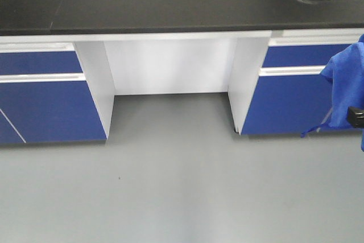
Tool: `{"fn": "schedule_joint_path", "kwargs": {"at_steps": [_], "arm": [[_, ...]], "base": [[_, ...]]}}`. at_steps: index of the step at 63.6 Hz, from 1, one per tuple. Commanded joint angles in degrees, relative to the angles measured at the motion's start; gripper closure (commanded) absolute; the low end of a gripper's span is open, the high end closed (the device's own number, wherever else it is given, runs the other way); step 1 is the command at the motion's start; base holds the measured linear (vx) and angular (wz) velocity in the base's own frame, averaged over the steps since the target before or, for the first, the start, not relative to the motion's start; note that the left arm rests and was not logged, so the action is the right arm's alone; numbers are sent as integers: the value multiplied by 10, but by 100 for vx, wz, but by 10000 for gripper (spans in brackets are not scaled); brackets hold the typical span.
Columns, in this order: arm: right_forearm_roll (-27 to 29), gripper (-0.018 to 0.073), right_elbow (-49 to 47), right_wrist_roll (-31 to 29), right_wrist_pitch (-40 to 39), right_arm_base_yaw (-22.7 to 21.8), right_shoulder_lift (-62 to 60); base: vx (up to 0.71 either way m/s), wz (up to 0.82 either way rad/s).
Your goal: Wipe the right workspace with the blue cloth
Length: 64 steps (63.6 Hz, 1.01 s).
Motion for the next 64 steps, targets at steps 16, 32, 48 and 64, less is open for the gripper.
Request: {"fn": "schedule_joint_path", "kwargs": {"at_steps": [16,32,48,64], "arm": [[-13,559,-18,-2,-34,0,-2],[-13,559,-18,-2,-34,0,-2],[-13,559,-18,-2,-33,0,-2],[-13,559,-18,-2,-33,0,-2]], "base": [[-33,-9],[-29,-9],[-24,-28],[-16,-58]]}}
